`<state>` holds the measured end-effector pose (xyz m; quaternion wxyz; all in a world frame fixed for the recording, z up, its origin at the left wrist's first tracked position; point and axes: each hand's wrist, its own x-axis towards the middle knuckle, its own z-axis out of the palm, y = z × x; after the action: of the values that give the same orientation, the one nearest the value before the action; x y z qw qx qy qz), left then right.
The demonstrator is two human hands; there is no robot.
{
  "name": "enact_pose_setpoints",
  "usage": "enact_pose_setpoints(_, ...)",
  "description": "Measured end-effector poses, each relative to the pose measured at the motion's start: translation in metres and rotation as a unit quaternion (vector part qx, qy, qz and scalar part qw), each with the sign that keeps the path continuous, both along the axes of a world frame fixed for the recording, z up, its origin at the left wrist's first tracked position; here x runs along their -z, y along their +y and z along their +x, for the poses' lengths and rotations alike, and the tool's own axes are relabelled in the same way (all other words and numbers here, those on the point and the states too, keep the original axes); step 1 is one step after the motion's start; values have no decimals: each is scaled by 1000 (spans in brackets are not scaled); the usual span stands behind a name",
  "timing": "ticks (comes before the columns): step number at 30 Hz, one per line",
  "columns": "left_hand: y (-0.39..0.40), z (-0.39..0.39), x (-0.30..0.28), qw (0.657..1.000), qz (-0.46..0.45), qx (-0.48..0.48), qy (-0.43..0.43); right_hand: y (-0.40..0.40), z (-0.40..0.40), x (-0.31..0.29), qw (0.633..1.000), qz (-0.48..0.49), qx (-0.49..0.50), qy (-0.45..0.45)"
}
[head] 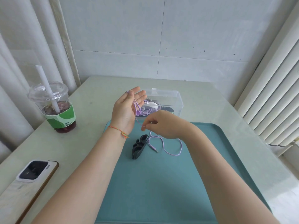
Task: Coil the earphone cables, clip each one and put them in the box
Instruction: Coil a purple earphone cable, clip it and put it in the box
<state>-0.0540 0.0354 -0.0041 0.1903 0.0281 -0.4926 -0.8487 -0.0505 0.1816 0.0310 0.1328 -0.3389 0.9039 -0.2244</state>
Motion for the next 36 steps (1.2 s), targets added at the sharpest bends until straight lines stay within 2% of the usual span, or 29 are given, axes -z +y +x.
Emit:
enact_pose_setpoints(2,-2,1,-3,998,49,15,-27,4,-3,1,999,15,17,-27)
enact_pose_setpoints(4,-7,4,-8,990,98,75,-74,8,-10,3,998,30,43,-44)
enact_pose_setpoints(7,-12,9,-13,973,48,201,-102,15,-23,4,993,30,107,43)
enact_pose_setpoints(9,-10,15,-17,955,10,282,-91,17,-25,-1,984,-84,148,55)
enact_pose_setpoints(12,-3,20,-22,933,-27,349,-86,20,-20,-11,958,-264,107,-37)
enact_pose_setpoints(14,0,20,-23,930,-35,358,-81,21,-14,-15,948,-295,59,-104)
enact_pose_setpoints(16,1,20,-23,935,-29,347,-74,20,-11,-15,946,-298,42,-124)
enact_pose_setpoints(21,1,20,-24,946,-25,316,-71,16,-11,-10,944,-305,91,-83)
enact_pose_setpoints(27,5,21,-18,947,-118,280,-106,21,-15,-13,947,-290,133,-42)
enact_pose_setpoints(32,4,23,-18,921,-134,339,-134,27,-17,-15,954,-270,129,-25)
enact_pose_setpoints(36,2,21,-18,919,-113,357,-123,27,-17,-15,955,-263,126,-46)
